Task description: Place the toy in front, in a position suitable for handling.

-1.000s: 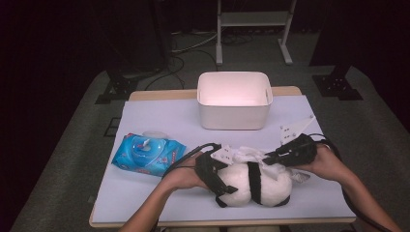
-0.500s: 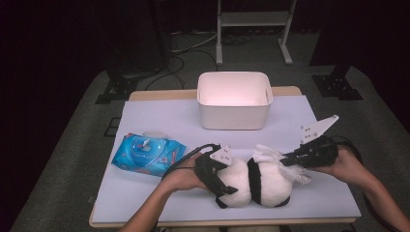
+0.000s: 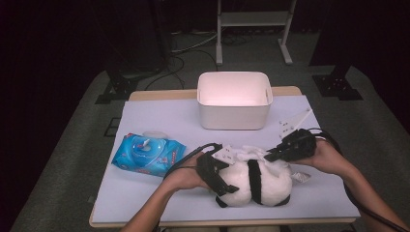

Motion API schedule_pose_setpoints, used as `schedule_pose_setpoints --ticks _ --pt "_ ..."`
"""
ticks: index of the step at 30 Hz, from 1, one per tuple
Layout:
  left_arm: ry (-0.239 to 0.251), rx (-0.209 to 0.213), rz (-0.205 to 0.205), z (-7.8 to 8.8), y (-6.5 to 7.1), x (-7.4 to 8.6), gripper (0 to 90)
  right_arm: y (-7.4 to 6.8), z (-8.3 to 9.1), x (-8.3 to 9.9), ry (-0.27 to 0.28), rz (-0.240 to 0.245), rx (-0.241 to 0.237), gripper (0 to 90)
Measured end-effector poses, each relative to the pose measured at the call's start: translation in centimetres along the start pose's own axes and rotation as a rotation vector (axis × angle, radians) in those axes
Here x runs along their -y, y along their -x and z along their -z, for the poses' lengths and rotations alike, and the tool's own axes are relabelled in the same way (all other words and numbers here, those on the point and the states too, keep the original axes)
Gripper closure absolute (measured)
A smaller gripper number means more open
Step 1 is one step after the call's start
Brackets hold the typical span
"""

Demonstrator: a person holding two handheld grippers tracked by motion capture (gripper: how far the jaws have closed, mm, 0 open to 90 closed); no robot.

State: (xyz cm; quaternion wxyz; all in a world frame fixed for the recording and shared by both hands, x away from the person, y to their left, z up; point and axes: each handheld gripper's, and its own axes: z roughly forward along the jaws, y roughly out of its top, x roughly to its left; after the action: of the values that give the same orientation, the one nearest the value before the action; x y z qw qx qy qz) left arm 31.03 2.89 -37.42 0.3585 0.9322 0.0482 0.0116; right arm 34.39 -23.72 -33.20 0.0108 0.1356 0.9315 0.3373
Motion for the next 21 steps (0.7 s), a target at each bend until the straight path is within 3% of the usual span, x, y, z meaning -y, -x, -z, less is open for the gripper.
schedule_pose_setpoints --ticks 10,21 --pt "0.003 -0.004 -0.003 0.0 0.1 0.1 12.2 0.5 -1.6 -1.5 -0.026 0.014 -0.021 82.7" --pt "0.012 -0.004 -0.004 0.1 0.2 0.3 12.5 0.7 1.3 1.9 0.015 -0.052 0.026 82.7"
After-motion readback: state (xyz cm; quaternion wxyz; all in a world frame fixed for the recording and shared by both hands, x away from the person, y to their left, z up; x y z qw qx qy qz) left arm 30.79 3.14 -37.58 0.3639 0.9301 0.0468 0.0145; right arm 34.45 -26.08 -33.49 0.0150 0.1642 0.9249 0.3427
